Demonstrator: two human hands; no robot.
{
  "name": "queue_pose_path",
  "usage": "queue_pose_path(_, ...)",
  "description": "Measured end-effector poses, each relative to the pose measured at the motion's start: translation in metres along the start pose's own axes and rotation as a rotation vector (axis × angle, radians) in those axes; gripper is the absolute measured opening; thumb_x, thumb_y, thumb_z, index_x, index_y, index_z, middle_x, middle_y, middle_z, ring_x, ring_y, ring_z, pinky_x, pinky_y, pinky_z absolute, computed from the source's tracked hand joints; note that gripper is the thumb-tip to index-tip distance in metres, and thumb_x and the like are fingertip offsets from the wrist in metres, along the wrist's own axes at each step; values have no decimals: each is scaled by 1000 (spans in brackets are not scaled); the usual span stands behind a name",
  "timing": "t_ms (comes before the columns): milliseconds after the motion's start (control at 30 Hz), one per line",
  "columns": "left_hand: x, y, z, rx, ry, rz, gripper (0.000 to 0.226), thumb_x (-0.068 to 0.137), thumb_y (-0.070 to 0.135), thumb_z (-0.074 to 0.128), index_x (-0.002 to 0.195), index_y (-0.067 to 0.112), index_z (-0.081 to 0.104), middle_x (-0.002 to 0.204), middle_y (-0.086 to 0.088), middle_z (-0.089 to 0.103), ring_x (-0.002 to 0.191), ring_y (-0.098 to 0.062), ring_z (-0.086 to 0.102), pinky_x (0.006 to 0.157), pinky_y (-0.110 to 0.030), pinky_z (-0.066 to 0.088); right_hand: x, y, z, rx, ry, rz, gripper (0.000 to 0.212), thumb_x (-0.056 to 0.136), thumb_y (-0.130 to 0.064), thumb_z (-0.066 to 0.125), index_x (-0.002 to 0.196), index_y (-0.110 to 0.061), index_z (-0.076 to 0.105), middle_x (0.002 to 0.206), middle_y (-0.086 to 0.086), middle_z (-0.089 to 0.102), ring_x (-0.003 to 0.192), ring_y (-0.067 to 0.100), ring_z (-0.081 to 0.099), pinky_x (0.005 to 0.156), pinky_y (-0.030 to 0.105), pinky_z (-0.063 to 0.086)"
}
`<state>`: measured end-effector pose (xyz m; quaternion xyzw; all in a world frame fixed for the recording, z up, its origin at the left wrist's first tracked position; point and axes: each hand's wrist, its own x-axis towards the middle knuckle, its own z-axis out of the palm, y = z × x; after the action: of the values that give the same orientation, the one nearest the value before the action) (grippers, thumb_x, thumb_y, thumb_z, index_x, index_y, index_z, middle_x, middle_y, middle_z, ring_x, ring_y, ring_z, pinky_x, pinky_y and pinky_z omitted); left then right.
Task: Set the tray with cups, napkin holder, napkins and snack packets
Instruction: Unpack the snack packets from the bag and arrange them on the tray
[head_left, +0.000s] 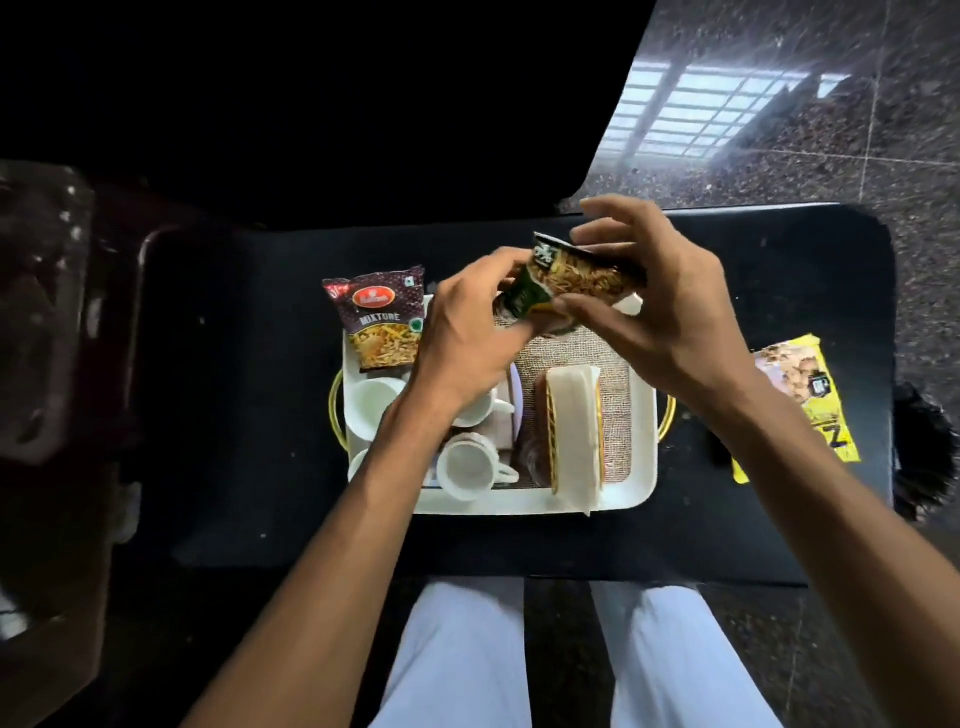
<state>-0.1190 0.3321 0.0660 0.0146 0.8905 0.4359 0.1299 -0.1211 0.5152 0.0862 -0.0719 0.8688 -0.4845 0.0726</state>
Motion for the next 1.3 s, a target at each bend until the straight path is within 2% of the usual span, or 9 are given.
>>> queue_pose_path(133, -4, -23, -4, -127, 96, -131, 35, 86, 22, 78, 118, 12, 66, 109, 2, 74, 100, -13, 70, 91, -36, 58, 8, -3, 27, 109, -9, 239, 69, 71, -36, 86, 128, -12, 56, 116, -2, 68, 100, -8, 64, 84, 10, 52)
queue_pose_path(233, -6, -36, -2, -155, 63, -265, 43, 86, 30, 78, 124, 15, 64, 116, 1, 73, 108, -14, 68, 96, -35, 56, 12, 4, 48, 90, -75, 340, 54, 79, -34, 81, 123, -11, 60, 117, 0, 71, 100, 4, 69, 83, 23, 59)
queue_pose_path(400, -19, -46, 5, -197, 141, -407, 38, 94, 31, 67, 129, 17, 63, 119, 5, 70, 109, -14, 66, 96, -38, 56, 22, 14, 77, 10, -62, 438, 41, 87, -28, 75, 121, -10, 61, 109, -3, 68, 79, -8, 63, 61, 2, 49)
queue_pose_path(533, -26, -49, 11, -263, 129, -449, 34, 97, 20, 63, 128, 9, 65, 119, -10, 73, 108, -26, 70, 94, -47, 58, 26, 21, 90, 14, -111, 514, 40, 90, -26, 72, 124, -9, 59, 117, 4, 70, 100, 19, 70, 87, 35, 58)
queue_pose_path(633, -28, -50, 12, -301, 142, -480, 30, 97, 19, 61, 125, 7, 65, 117, -8, 73, 110, -28, 69, 95, -46, 57, 28, 23, 96, -10, -134, 531, 40, 90, -27, 71, 125, -11, 60, 117, 4, 71, 101, 18, 68, 84, 30, 56)
queue_pose_path(867, -25, -44, 11, -302, 107, -486, 46, 100, 22, 58, 144, 10, 52, 140, -8, 63, 126, -24, 60, 104, -37, 51, 28, 23, 98, 7, -88, 560, 52, 89, -27, 72, 136, -10, 54, 129, 7, 66, 99, 12, 65, 74, 16, 52)
queue_pose_path(1000, -31, -28, 14, -262, 144, -460, 53, 101, 24, 58, 151, 13, 44, 152, -6, 52, 140, -19, 50, 112, -41, 48, 8, 25, 72, -9, 26, 550, 49, 89, -30, 72, 133, -13, 58, 127, 4, 67, 104, 9, 64, 85, 21, 54)
queue_pose_path(1200, -37, 30, 54, -299, 15, -287, 45, 101, 16, 57, 145, 11, 52, 147, -5, 58, 134, -16, 56, 111, -40, 48, -51, 57, 6, -37, 210, 581, 28, 89, -22, 72, 116, -15, 68, 104, -6, 72, 87, -5, 66, 74, 0, 48)
queue_pose_path(1300, -37, 61, 92, -317, -67, -236, 42, 99, 16, 58, 141, 13, 58, 138, -6, 65, 124, -16, 64, 106, -38, 52, -83, 84, -24, -110, 183, 646, 27, 90, -20, 71, 117, -17, 67, 105, -7, 69, 85, -3, 65, 70, 2, 48)
